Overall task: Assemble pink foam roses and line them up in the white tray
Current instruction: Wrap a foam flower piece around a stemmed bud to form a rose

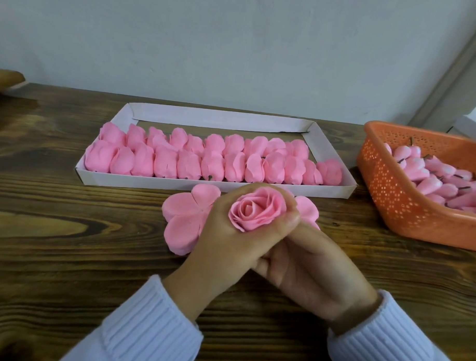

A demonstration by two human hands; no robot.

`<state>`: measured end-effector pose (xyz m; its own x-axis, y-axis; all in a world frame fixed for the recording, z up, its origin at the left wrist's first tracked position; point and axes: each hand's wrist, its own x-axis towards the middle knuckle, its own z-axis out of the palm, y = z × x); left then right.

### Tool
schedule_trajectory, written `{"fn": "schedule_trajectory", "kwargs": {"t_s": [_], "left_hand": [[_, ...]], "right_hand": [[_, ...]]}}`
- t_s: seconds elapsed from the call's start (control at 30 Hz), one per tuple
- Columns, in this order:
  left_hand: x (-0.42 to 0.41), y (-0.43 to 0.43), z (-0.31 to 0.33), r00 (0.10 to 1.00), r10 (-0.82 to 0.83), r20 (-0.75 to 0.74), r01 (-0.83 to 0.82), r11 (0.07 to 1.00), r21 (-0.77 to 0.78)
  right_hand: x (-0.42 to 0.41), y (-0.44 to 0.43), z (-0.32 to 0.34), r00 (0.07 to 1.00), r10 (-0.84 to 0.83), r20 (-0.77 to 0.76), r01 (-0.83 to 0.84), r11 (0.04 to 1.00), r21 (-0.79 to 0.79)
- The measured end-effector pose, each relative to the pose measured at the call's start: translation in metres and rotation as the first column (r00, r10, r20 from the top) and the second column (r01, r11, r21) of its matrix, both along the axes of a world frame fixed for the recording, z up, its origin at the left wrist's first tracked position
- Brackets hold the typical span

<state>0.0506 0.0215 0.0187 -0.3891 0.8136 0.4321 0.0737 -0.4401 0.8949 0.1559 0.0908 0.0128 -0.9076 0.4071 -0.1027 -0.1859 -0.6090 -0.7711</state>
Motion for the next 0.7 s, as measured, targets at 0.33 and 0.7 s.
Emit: {"fn": "schedule_trajectory", "kwargs": {"t_s": [0.33,0.7], "left_hand": [[-0.003,0.004,-0.001,0.995,0.087,-0.054,-0.091,0.994,-0.06],[-0.001,0.004,-0.004,0.996,-0.023,-0.089,0.011,0.991,-0.133]], "right_hand": [[0.01,0.009,0.0,0.781,-0.519,-0.347,0.561,0.34,0.755],[0.014,0.008,0.004,0.775,-0.432,-0.461,0.409,-0.213,0.887]]}}
